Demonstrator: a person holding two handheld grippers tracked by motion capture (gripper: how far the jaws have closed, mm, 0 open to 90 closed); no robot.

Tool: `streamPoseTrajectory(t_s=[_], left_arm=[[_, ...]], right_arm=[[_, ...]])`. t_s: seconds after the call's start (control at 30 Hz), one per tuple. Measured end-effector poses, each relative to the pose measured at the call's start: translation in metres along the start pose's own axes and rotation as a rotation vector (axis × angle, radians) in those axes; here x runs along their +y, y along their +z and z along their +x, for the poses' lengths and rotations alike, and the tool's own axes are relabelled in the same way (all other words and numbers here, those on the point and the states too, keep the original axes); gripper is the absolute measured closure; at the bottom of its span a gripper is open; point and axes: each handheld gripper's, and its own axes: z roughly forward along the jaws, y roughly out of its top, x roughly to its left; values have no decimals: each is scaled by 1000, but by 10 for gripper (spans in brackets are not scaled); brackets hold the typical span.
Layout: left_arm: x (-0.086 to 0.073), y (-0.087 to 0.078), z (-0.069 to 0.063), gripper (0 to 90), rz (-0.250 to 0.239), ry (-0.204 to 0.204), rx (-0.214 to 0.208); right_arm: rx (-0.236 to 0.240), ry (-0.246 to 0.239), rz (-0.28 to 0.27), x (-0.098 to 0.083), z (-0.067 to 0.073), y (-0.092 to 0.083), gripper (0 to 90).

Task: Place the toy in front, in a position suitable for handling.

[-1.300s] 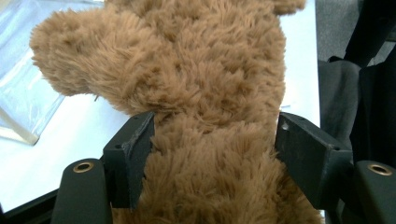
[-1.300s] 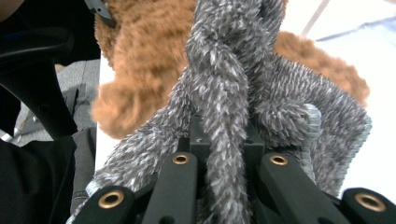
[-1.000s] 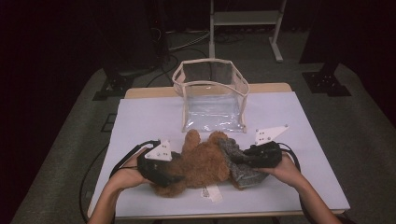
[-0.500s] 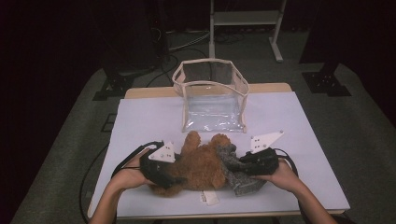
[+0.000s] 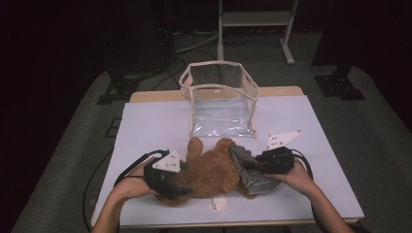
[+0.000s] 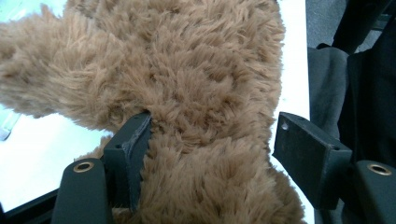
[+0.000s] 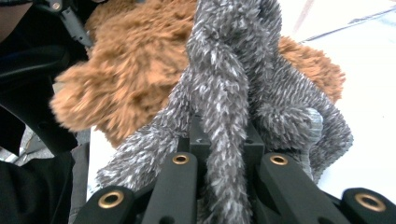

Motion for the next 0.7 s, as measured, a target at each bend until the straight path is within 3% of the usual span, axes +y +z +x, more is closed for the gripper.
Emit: streamPoseTrajectory(t_s=[0.13, 0.27, 0.33, 0.53, 0.63, 0.7], left_arm=[[-1, 0, 0, 289, -4, 0, -4], [-1, 0, 1, 287, 7, 1, 0], [-2, 2, 1, 285, 3, -13, 11], [3, 5, 2, 281, 30, -3, 33], [5, 7, 4, 282, 45, 4, 41], [5, 8, 4, 282, 37, -1, 42]], right_arm=[[3, 7, 6, 2, -3, 5, 804], [48, 10, 24, 1, 0, 19, 805], [73, 11, 12, 2, 3, 20, 807], [140, -14, -40, 12, 17, 15, 808], [126, -50, -17, 18, 23, 16, 808], [110, -39, -7, 15, 20, 16, 807]])
